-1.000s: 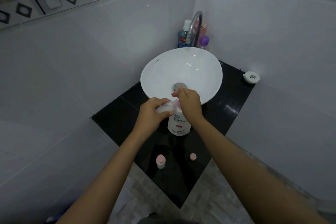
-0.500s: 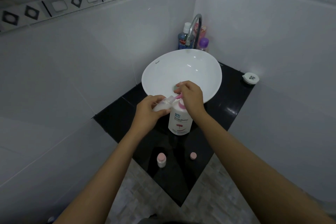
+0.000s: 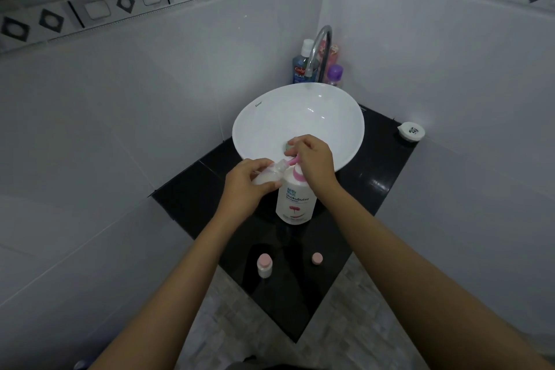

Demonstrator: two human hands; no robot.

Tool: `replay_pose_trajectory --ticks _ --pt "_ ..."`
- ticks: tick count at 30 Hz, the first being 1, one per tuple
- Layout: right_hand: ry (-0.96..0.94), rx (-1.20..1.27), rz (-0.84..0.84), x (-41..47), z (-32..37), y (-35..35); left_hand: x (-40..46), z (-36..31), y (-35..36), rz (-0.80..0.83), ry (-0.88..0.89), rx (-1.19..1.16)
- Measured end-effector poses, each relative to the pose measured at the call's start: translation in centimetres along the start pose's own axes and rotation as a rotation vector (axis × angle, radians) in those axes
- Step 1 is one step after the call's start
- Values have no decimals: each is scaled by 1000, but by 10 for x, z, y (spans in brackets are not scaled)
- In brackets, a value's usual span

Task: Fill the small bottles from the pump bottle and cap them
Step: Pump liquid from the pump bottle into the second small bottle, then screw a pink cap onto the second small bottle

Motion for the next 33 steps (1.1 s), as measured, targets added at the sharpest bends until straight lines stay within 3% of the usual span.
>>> replay_pose_trajectory --ticks 16,22,26,29,33 --pt "-24 53 -99 3 0 -16 -7 1 -18 -56 -66 -149" --pt "-33 99 -299 -15 -19 -61 -40 5 -25 -31 -123 -261" --pt "48 -127 -341 -43 -88 -85 -75 26 -20 12 -179 -235" --pt "113 -368 -226 -69 -140 -85 -99 39 -15 45 -225 -272" --pt "55 -640 -37 -91 -176 -73 -123 56 -12 92 -284 -259"
Point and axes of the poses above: each hand's wrist, its own x-axis towards the middle knuckle, its own y-axis out of the palm, z = x × y, the point moved 5 cm from there along x, towards the middle knuckle, and after that the axes turned 14 degrees about -z, right-handed, at the moved point
